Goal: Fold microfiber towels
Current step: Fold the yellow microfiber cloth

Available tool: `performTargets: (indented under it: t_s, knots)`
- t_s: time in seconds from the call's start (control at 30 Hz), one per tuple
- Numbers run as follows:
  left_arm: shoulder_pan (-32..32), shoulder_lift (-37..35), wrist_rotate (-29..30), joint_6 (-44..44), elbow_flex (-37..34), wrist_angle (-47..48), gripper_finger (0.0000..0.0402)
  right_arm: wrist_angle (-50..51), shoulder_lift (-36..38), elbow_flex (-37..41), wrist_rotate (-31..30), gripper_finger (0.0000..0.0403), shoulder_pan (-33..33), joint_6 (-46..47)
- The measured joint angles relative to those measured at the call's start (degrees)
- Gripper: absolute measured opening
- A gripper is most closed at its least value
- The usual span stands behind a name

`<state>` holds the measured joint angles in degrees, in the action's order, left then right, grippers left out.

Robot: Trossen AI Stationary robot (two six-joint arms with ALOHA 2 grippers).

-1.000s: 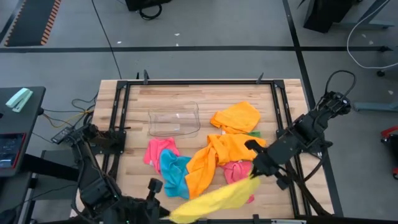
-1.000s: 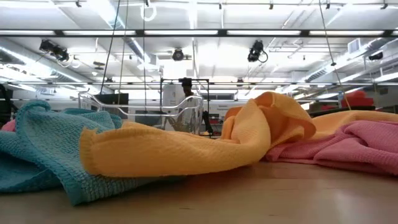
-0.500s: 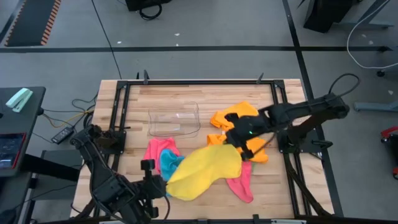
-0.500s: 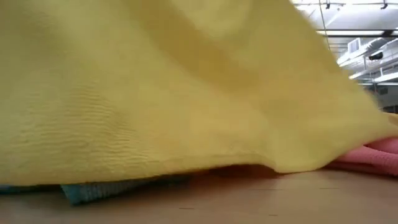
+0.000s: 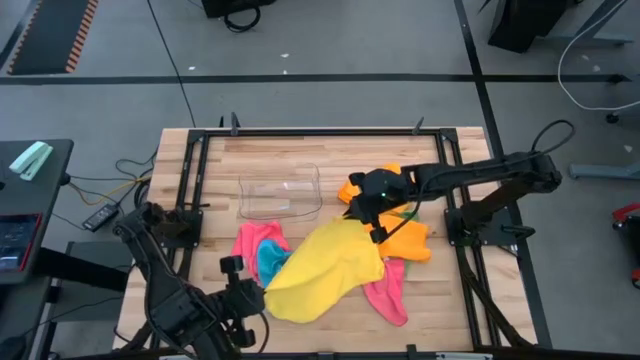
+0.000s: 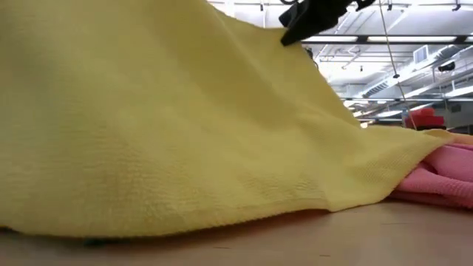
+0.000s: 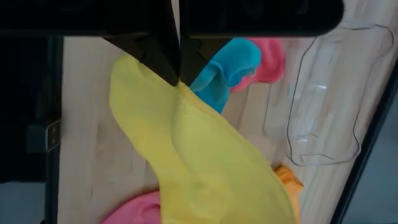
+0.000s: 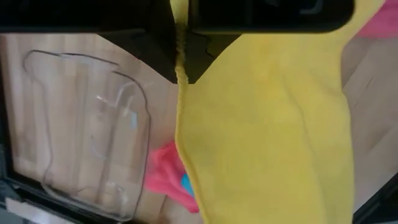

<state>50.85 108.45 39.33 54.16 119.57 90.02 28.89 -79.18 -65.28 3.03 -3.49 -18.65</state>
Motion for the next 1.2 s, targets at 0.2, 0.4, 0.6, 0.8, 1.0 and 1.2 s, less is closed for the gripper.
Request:
performTargets:
  t_s: [0.2, 0.4, 0.6, 0.8, 1.0, 1.2]
  knots:
    - [-0.1, 3.11, 0.55, -2.33, 0.0, 0.01, 0.0019, -0.95, 0.0, 1.75, -0.03, 0.0083, 0.03, 1.16]
    - [-1.35, 5.73, 0.55, -5.0, 0.0, 0.0, 0.001, 2.6, 0.0, -0.05, -0.4, 0.0117, 0.03, 2.07]
    - [-3.06, 5.99, 0.51, -6.01, 0.0, -0.01, 0.0012, 10.01, 0.02, -3.35, -0.29, 0.0131, 0.0, 4.38]
    - [-5.82, 5.99, 0.51, -8.41, 0.0, 0.0, 0.0024, 14.43, 0.04, -2.23, 2.82, 0.0129, -1.96, 8.31]
    - [-7.91, 5.99, -0.63, -10.53, 0.0, 0.0, 0.0008, 16.61, 0.07, 2.31, 3.04, 0.0129, -6.36, 14.57]
    - [-9.61, 5.77, -1.11, -13.18, 0.0, 0.0, 0.0023, 12.53, 0.04, 8.41, 3.03, 0.0129, -11.87, 19.84]
